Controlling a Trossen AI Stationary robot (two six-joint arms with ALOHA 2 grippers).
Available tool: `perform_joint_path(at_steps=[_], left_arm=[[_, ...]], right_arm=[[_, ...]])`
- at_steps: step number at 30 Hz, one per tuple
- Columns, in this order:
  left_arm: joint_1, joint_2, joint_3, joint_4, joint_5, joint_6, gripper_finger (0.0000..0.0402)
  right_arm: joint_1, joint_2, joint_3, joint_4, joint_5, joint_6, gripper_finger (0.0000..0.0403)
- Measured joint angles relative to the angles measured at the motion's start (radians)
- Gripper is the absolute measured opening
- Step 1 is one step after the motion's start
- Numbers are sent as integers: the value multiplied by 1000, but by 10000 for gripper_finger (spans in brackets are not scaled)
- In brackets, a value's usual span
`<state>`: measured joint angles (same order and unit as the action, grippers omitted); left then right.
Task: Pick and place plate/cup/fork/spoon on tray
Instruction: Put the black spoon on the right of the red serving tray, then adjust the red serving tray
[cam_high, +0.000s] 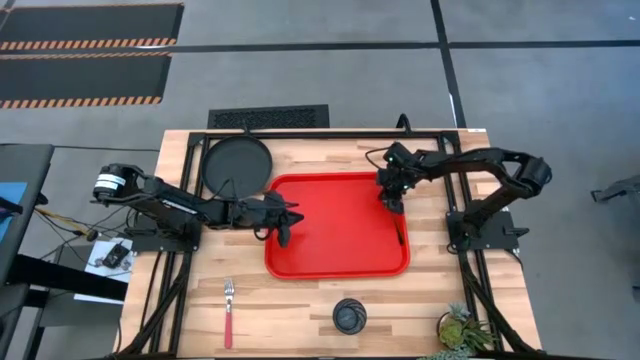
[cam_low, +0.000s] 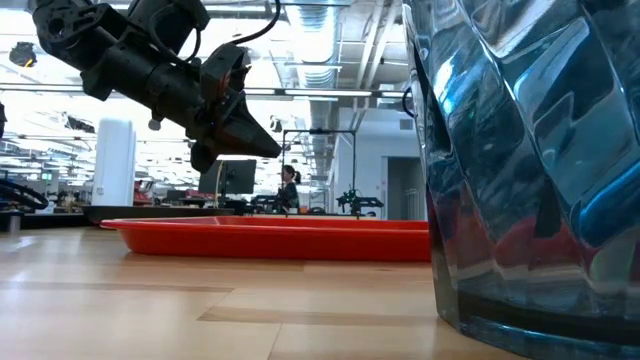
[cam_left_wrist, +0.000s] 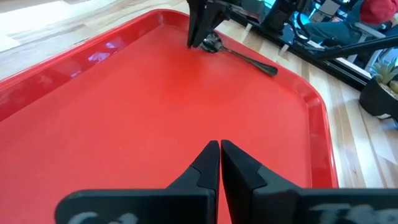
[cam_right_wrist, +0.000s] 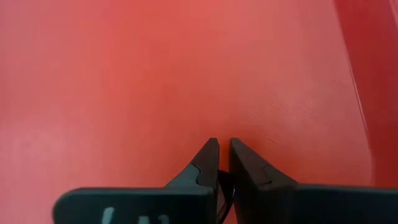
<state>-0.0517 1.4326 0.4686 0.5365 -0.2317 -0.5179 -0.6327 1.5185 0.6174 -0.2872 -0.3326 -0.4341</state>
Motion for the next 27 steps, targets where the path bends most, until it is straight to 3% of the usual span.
perform_joint_path(at_steps=[14, 27], left_arm=[[0, 0, 0, -1, 0, -1, 1], [0, 0, 0, -1, 0, -1, 1]], right_arm=[[5, 0, -2, 18, 20, 151, 74], [6, -31, -3, 24, 31, 212, 147]])
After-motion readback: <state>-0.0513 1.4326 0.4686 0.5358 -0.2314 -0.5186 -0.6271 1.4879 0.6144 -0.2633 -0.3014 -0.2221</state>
